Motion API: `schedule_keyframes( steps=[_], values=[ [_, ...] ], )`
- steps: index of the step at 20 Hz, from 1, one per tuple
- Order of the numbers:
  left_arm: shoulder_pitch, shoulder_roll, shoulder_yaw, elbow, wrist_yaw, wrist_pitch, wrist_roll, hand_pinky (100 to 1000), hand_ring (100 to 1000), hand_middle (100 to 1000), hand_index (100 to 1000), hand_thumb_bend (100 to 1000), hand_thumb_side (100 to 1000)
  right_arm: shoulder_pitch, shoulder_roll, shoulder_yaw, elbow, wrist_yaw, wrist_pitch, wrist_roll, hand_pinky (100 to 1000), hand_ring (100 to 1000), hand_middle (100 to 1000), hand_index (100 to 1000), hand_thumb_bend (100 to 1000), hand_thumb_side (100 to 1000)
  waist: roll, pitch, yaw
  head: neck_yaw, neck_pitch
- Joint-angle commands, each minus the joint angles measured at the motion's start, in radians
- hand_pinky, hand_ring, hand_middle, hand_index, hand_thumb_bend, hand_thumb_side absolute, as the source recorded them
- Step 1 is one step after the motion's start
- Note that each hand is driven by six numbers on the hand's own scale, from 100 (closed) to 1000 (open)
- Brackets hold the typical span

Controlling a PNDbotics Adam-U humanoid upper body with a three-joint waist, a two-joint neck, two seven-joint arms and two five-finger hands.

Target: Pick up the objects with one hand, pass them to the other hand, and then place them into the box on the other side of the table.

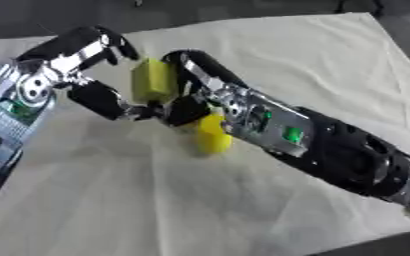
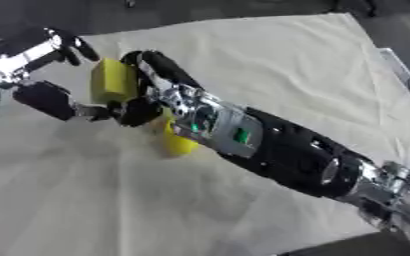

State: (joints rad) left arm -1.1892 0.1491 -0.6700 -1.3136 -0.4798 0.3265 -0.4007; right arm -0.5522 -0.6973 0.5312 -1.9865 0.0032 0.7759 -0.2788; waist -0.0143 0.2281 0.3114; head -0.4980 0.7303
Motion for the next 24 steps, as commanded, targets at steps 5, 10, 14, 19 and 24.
schedule_keyframes(
  steps=[5,10,14,19,24],
  values=[
    [-0.016,0.024,0.012,-0.058,-0.001,0.008,-0.033,847,751,762,764,595,178,-0.007,-0.009,-0.006,-0.013,0.030,0.027,0.023,354,501,393,543,213,100,-0.008,-0.020,-0.001,-0.021,0.013],
    [-0.012,0.026,0.014,-0.074,0.015,0.021,-0.021,848,748,758,755,565,204,-0.006,-0.007,-0.006,-0.013,0.051,0.054,0.036,357,501,394,544,151,100,-0.008,-0.019,0.000,-0.025,0.021],
    [-0.009,0.021,0.012,-0.071,0.020,0.028,-0.015,846,746,756,754,537,205,-0.001,-0.003,-0.006,-0.013,0.051,0.050,0.040,358,501,393,541,149,100,-0.010,-0.017,-0.004,-0.024,0.020],
    [-0.008,0.007,0.012,-0.056,0.018,0.030,-0.008,848,745,757,753,523,236,0.001,0.000,-0.004,-0.013,0.048,0.035,0.043,357,500,393,539,144,100,-0.010,-0.014,-0.008,-0.021,0.020],
    [-0.004,-0.005,0.013,-0.037,0.026,0.028,-0.004,850,746,759,758,531,252,0.003,0.003,-0.002,-0.013,0.052,0.024,0.047,353,498,391,536,140,100,-0.008,-0.011,-0.015,-0.018,0.020]
  ],
)
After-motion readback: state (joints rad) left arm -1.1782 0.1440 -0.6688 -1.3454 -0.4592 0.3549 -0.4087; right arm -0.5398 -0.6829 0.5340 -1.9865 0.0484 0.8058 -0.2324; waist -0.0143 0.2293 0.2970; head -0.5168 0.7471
